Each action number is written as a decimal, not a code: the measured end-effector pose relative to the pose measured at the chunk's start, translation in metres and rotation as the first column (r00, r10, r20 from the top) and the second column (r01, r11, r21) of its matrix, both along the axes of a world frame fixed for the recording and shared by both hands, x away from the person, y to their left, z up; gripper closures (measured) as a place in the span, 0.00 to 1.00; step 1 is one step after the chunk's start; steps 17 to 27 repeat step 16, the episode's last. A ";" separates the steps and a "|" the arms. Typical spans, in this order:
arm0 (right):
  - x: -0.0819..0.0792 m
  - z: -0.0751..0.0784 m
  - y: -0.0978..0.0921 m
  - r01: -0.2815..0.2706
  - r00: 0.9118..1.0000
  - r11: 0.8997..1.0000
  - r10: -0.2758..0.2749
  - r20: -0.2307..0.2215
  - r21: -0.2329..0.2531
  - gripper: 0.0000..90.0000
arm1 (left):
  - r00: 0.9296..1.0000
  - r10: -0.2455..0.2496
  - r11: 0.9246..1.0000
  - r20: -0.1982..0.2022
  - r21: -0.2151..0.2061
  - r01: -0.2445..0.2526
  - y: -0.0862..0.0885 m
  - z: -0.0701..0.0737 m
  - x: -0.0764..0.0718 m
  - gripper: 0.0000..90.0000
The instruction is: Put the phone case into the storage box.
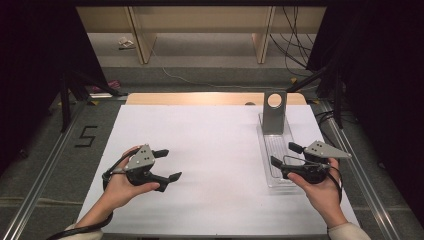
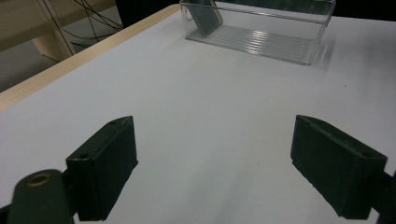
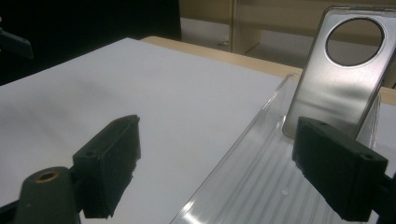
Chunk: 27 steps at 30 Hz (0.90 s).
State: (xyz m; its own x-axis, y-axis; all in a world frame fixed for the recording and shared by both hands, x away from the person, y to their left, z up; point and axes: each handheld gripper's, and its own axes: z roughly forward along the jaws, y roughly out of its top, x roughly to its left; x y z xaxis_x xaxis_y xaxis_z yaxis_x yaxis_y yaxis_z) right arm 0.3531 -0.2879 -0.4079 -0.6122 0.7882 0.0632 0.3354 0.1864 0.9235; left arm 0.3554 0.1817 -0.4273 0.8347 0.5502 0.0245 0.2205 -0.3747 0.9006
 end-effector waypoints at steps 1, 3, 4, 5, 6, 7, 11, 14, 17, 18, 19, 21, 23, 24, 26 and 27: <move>0.000 0.000 0.000 0.000 1.000 1.000 0.000 0.000 0.000 0.18 | 1.000 0.001 1.000 0.000 0.000 -0.001 0.000 0.000 0.000 0.16; -0.001 -0.001 0.000 -0.006 1.000 1.000 0.006 0.007 -0.001 0.18 | 1.000 0.000 1.000 0.000 -0.001 0.000 0.000 0.000 0.000 0.16; -0.001 -0.001 0.001 -0.007 1.000 1.000 0.007 0.011 -0.003 0.18 | 1.000 0.000 1.000 0.000 0.000 0.000 0.000 0.000 0.000 0.16; -0.001 -0.001 0.001 -0.009 1.000 1.000 0.009 0.014 -0.001 0.18 | 1.000 0.000 1.000 0.000 0.000 0.000 0.000 0.000 0.000 0.16; -0.002 -0.001 0.001 -0.010 1.000 1.000 0.010 0.016 0.001 0.18 | 1.000 -0.001 1.000 0.000 0.000 0.001 0.000 0.000 0.000 0.16; -0.002 -0.001 0.001 -0.011 1.000 1.000 0.011 0.016 0.002 0.18 | 1.000 -0.002 1.000 0.001 0.000 0.002 0.000 0.000 0.000 0.16; -0.002 -0.001 0.001 -0.014 1.000 1.000 0.014 0.022 0.008 0.18 | 1.000 -0.002 1.000 0.001 -0.001 0.002 0.000 0.000 0.000 0.16; -0.002 -0.001 0.000 -0.018 1.000 1.000 0.018 0.026 0.015 0.18 | 1.000 -0.001 1.000 0.001 -0.001 0.001 0.000 0.000 0.000 0.16; -0.002 -0.001 0.000 -0.019 0.999 1.000 0.019 0.027 0.015 0.18 | 1.000 -0.001 1.000 0.001 -0.002 0.001 0.000 0.001 0.000 0.16; -0.002 -0.001 0.000 -0.019 0.999 1.000 0.019 0.027 0.015 0.18 | 1.000 -0.001 1.000 0.001 -0.002 0.001 0.000 0.001 0.000 0.16; -0.002 -0.001 0.000 -0.019 0.999 1.000 0.019 0.027 0.015 0.18 | 1.000 -0.001 1.000 0.001 -0.002 0.001 0.000 0.001 0.000 0.16; -0.002 -0.001 0.000 -0.019 0.999 1.000 0.019 0.027 0.015 0.18 | 1.000 -0.001 1.000 0.001 -0.002 0.001 0.000 0.001 0.000 0.16; -0.002 -0.001 0.000 -0.019 0.999 1.000 0.019 0.027 0.015 0.18 | 1.000 -0.001 1.000 0.001 -0.002 0.001 0.000 0.001 0.000 0.16; -0.002 -0.001 0.000 -0.019 0.999 1.000 0.019 0.027 0.015 0.18 | 1.000 -0.001 1.000 0.001 -0.002 0.001 0.000 0.001 0.000 0.16; -0.002 -0.001 0.000 -0.019 0.999 1.000 0.019 0.027 0.015 0.18 | 1.000 -0.001 1.000 0.001 -0.002 0.001 0.000 0.001 0.000 0.16; -0.002 -0.001 0.000 -0.019 0.999 1.000 0.019 0.027 0.015 0.18 | 1.000 -0.001 1.000 0.001 -0.002 0.001 0.000 0.001 0.000 0.16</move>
